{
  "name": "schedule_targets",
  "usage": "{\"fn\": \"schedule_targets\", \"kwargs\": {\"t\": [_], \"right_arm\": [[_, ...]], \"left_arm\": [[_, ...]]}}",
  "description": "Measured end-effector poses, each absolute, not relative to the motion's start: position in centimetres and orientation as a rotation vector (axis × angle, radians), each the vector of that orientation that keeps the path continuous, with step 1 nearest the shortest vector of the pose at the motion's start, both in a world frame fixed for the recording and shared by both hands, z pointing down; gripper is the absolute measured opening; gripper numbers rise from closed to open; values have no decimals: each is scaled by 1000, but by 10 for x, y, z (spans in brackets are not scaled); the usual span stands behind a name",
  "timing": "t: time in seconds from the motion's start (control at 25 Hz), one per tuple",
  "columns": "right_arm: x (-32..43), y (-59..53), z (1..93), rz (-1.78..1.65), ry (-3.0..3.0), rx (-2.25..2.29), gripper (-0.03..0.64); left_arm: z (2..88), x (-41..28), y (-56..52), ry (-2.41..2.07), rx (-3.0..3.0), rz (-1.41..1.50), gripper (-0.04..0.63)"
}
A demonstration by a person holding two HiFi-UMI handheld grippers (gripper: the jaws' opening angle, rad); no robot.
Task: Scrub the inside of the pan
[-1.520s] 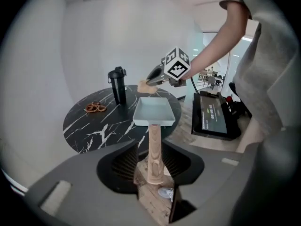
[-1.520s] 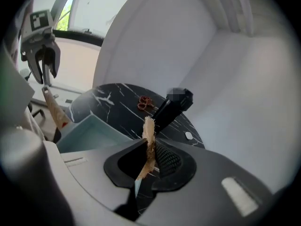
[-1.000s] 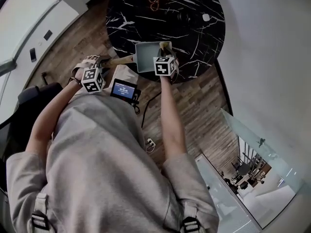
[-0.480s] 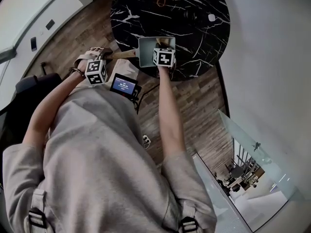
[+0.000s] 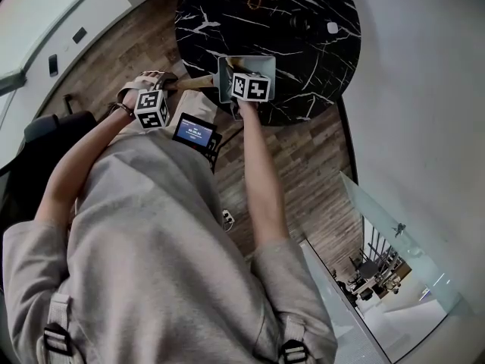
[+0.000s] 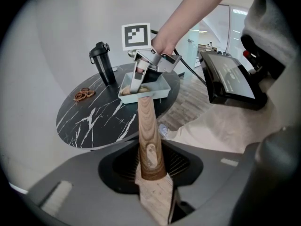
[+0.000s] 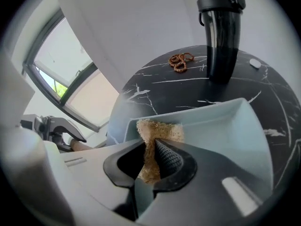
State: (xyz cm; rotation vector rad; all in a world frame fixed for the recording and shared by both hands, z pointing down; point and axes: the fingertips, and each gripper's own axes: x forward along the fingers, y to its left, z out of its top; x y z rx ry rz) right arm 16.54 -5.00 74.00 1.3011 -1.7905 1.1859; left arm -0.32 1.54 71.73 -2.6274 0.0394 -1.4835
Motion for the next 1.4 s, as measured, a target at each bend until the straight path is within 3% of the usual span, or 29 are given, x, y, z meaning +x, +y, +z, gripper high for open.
{"fn": "schedule_targets", "kwargs": {"t": [0.24, 0.56, 0.88, 1.12, 1.4], "right_arm": [[150, -48, 738, 1522, -1895, 1281, 66], [138, -49, 715, 1668, -2021, 1204, 64], [107, -57, 629, 1842, -2439, 915, 59], [139, -67, 591, 1628, -2564, 1031, 60], [255, -69, 642, 788, -1957, 1409, 60]], "left_arm": [[717, -3, 15, 48, -2630, -1486, 121], [718, -3, 14, 57, -2622, -1492, 124], [719, -3, 12, 55, -2614, -1490, 126], [717, -3, 15, 41, -2632, -1487, 126], [716, -3, 15, 45, -2634, -1488, 126]]}}
